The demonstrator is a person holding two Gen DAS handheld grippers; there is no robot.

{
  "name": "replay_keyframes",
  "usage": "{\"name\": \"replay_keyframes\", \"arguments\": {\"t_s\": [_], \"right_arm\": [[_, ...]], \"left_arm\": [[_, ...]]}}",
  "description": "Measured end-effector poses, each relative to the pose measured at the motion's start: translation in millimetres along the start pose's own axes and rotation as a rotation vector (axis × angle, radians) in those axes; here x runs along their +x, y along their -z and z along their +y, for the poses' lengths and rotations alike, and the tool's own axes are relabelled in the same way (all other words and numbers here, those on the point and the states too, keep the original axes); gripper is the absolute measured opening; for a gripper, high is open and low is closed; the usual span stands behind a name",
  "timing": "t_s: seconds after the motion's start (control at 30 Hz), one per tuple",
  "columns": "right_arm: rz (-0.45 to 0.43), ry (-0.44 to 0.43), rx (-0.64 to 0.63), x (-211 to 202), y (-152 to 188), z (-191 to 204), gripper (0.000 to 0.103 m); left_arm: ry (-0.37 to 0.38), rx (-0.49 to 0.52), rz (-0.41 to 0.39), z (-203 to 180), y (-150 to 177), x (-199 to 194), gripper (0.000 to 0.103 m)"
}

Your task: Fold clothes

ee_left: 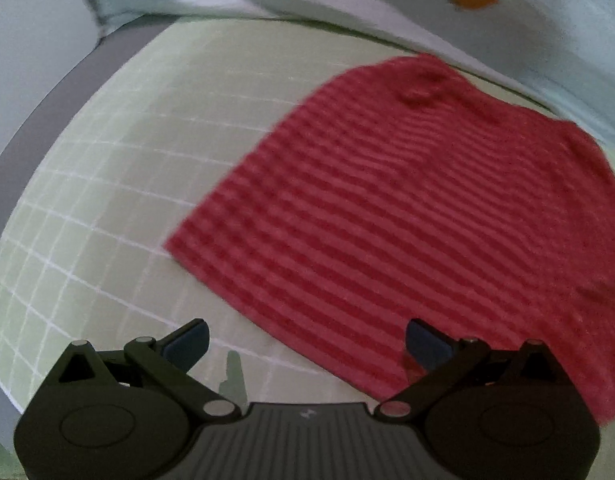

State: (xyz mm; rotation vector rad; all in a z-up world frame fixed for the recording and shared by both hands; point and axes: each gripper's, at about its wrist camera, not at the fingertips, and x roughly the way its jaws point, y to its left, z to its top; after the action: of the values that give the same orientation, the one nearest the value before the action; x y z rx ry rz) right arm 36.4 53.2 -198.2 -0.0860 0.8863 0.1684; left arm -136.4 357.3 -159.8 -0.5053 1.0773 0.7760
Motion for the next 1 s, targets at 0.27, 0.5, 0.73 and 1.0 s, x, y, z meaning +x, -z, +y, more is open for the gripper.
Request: {"name": "replay_keyframes", "arguments": {"t_s": [0.27, 0.5, 0.73, 1.0], "right_arm": [[0.08, 0.059, -0.025, -3.4, 16.0, -27.8, 0.08], [0.033, 0.031, -0.137, -13.9, 16.6, -30.5, 0.082], [-0.043, 0.001, -0.324, -18.3, 13.3, -15.4, 0.082], [-0.123, -0.1, -0.576, -11.1, 6.4, -8.4, 0.056]], "left_arm": [[0.065, 0.098, -0.037, -33.6, 26.9, -23.3, 0.103], [0.116, 0.139, -0.055, -59.3, 43.7, -39.7, 0.103], [0.128, 0.216, -0.08, -100.1, 60.5, -52.8, 0.103], [0.129, 0.24, -0.085, -147.9, 64.7, -42.1, 0.097]]}}
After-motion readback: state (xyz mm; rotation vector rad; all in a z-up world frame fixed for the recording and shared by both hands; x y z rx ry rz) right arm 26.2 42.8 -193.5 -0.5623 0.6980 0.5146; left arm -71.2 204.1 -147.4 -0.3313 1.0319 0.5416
